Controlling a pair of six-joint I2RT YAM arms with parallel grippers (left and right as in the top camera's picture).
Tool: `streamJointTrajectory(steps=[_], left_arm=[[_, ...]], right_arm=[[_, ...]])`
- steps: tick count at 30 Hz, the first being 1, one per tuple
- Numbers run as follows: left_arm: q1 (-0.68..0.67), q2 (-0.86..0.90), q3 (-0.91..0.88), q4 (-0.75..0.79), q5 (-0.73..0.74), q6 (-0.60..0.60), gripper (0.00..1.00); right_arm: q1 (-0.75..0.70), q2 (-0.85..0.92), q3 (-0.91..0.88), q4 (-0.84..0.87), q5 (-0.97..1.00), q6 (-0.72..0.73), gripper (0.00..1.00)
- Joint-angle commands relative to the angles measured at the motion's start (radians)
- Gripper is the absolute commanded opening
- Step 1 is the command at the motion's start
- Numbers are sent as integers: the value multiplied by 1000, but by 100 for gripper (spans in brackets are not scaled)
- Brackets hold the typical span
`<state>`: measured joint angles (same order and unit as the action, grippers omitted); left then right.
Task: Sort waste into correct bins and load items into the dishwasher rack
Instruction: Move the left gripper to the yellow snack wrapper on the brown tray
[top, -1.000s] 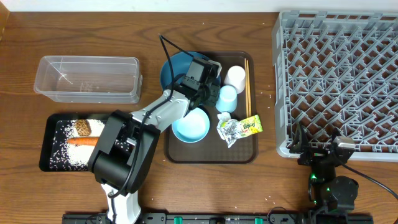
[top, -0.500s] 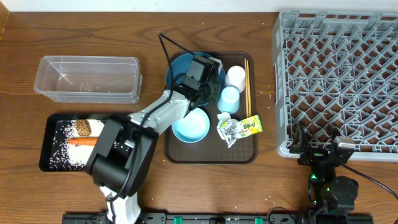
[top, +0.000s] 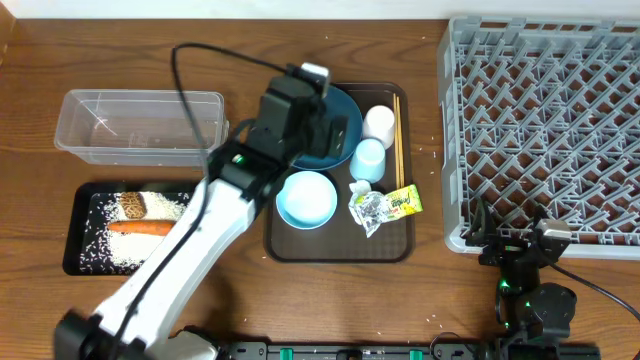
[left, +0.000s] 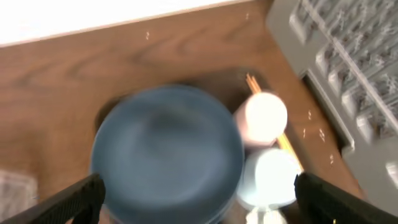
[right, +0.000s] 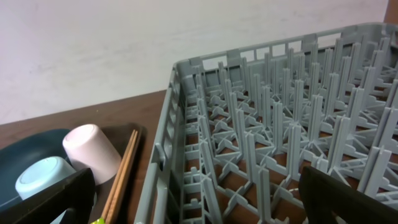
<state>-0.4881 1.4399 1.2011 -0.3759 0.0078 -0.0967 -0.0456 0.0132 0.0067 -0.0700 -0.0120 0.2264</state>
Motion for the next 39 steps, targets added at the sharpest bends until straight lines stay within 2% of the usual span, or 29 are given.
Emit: streamJointTrajectory(steps=[1, 5, 7, 9, 11, 19, 24, 29, 32, 39], left_arm=[[1, -67, 10, -111, -16, 6, 98], [10, -150, 10, -254, -28, 6, 98], [46, -193, 10, -298, -46, -43, 98], [118, -239, 10, -330, -73, -142, 98], [209, -280, 10, -347, -72, -188, 98], [499, -388, 9, -459, -72, -197, 98], [539, -387, 8, -530, -72, -196, 98], [539, -368, 5, -536, -65, -202, 98], [539, -352, 5, -553, 50, -243, 98], [536, -323, 1, -647, 375, -241, 98]], right_arm=[[-16, -1, -1, -4, -7, -3, 99], [-16, -1, -1, -4, -7, -3, 99], [-16, -1, -1, -4, -7, -3, 99], [-16, -1, -1, -4, -7, -3, 99], [-16, -1, -1, -4, -7, -3, 99], [-16, -1, -1, -4, -7, -3, 99], [-16, -1, -1, -4, -7, -3, 99], [-16, -1, -1, -4, -7, -3, 99], [-16, -1, -1, -3, -7, -3, 99], [-15, -1, -1, -2, -11, -3, 99]])
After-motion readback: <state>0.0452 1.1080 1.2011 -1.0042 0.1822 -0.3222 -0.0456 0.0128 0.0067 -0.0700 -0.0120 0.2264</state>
